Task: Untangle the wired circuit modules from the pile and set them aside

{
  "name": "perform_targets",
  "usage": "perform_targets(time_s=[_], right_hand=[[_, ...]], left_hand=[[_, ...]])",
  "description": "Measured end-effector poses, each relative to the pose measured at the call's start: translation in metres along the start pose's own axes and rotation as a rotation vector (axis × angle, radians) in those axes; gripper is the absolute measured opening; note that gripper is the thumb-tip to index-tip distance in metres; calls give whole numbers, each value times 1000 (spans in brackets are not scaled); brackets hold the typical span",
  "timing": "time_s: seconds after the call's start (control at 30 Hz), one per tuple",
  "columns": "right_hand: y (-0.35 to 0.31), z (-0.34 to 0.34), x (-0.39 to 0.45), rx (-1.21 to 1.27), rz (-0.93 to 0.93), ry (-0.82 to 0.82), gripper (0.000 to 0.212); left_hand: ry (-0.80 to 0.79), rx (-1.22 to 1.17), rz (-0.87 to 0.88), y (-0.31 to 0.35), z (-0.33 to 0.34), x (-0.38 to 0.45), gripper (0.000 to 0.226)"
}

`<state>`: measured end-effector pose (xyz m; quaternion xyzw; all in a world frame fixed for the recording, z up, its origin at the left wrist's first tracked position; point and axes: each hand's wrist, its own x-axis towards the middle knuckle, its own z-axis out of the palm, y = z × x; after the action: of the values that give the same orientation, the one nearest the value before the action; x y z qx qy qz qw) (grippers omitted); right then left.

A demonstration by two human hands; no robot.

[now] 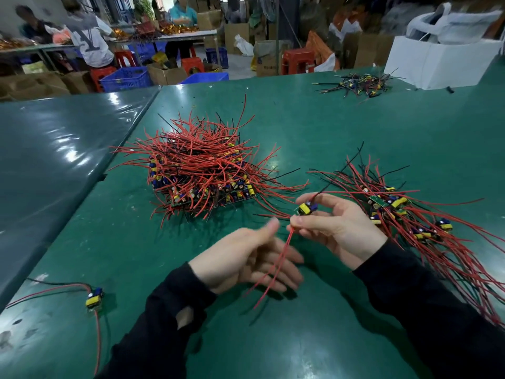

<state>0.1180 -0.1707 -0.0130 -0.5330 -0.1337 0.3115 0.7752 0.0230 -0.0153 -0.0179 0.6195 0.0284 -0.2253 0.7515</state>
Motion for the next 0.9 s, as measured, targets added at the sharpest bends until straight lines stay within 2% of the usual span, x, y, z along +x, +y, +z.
perform_targets(time_s=[0.07,0.1,0.27,0.37,0.63,0.73,0.83,0.9], right_hand=[[3,2,-1,-26,-38,6,37],[3,2,0,-46,-65,14,37],[2,0,-1,-127,-103,-26,29],[3,2,-1,-156,-119,-20,23],[6,8,-4,-144,-168,-37,17],[5,8,-4,-138,-184,-24,19],[3,5,-4,-125,-168,-7,19],[3,6,-5,-121,-155,-29,15]], left_hand=[[150,69,160,-2,4,8,27],[196,81,215,-4,6,11,19],[396,72,338,-14,7,12,17],[448,127,370,-17,9,9,20],[679,410,513,-20,9,12,23],[674,414,511,-20,9,12,23],[617,286,495,-17,10,11,21],[670,300,522,-18,11,12,23]])
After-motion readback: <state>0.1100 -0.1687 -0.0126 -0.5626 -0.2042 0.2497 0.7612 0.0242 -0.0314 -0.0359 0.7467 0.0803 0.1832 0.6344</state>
